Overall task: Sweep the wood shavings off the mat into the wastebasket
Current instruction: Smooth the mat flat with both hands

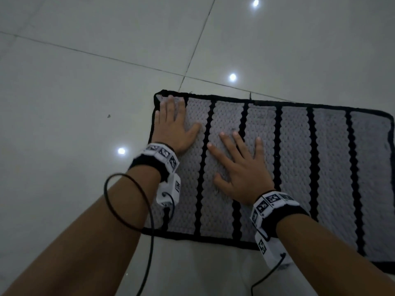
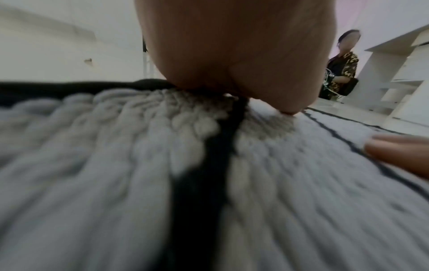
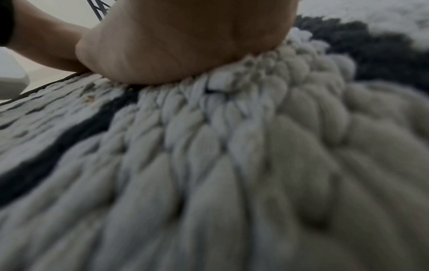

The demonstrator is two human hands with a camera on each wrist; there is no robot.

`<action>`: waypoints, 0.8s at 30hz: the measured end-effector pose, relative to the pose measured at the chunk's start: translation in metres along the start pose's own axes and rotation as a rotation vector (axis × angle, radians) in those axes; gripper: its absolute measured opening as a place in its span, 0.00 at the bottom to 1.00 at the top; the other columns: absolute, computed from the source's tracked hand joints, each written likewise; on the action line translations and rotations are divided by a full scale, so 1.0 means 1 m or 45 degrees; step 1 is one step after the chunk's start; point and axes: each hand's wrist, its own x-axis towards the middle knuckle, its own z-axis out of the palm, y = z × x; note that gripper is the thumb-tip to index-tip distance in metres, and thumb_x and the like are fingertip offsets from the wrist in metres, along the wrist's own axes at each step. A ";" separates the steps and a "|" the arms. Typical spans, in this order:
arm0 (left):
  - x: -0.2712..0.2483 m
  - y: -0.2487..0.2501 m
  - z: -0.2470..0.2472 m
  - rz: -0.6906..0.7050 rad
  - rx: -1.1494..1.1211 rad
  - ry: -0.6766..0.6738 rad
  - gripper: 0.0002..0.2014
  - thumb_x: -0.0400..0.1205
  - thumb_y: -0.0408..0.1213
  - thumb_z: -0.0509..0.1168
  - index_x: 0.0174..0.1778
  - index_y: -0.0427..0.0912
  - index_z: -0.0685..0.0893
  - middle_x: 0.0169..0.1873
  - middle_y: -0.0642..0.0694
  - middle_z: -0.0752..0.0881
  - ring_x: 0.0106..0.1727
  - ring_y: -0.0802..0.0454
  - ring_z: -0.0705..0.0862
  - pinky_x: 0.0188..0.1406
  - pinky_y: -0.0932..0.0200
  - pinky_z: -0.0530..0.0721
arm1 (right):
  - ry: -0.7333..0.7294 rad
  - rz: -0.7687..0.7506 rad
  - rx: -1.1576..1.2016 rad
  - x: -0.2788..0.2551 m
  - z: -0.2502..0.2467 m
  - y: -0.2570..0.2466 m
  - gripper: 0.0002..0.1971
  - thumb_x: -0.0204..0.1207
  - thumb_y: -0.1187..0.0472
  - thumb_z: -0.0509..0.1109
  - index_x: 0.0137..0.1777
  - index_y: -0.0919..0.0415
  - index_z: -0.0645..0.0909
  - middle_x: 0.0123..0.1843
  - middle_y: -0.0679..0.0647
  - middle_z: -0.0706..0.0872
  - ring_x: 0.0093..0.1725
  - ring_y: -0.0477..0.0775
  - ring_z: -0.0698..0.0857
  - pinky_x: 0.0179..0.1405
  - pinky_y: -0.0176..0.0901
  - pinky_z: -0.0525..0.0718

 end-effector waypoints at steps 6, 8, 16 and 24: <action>0.018 0.002 -0.014 -0.032 0.044 -0.056 0.37 0.86 0.57 0.46 0.87 0.46 0.40 0.86 0.39 0.37 0.86 0.39 0.37 0.82 0.40 0.36 | -0.010 0.005 -0.002 -0.001 0.002 0.000 0.37 0.78 0.32 0.50 0.85 0.38 0.45 0.88 0.49 0.45 0.87 0.59 0.43 0.75 0.82 0.44; 0.005 0.013 -0.003 0.080 0.098 -0.044 0.36 0.85 0.57 0.42 0.87 0.47 0.39 0.85 0.37 0.37 0.85 0.35 0.37 0.81 0.40 0.34 | -0.016 -0.004 -0.005 -0.001 0.001 0.001 0.37 0.77 0.32 0.49 0.85 0.38 0.45 0.88 0.49 0.46 0.87 0.59 0.45 0.75 0.82 0.45; 0.049 -0.005 -0.021 -0.061 0.052 -0.039 0.33 0.88 0.50 0.42 0.87 0.39 0.41 0.86 0.37 0.39 0.86 0.40 0.39 0.84 0.43 0.38 | -0.039 -0.009 -0.017 0.001 0.001 0.000 0.38 0.76 0.32 0.51 0.85 0.39 0.46 0.88 0.50 0.46 0.87 0.59 0.45 0.75 0.82 0.44; 0.018 -0.016 -0.014 0.344 0.262 -0.108 0.35 0.85 0.51 0.33 0.85 0.35 0.39 0.85 0.36 0.37 0.86 0.40 0.37 0.83 0.45 0.34 | -0.020 -0.022 -0.002 0.000 0.000 0.000 0.38 0.76 0.32 0.52 0.85 0.40 0.48 0.88 0.50 0.48 0.87 0.60 0.48 0.75 0.83 0.47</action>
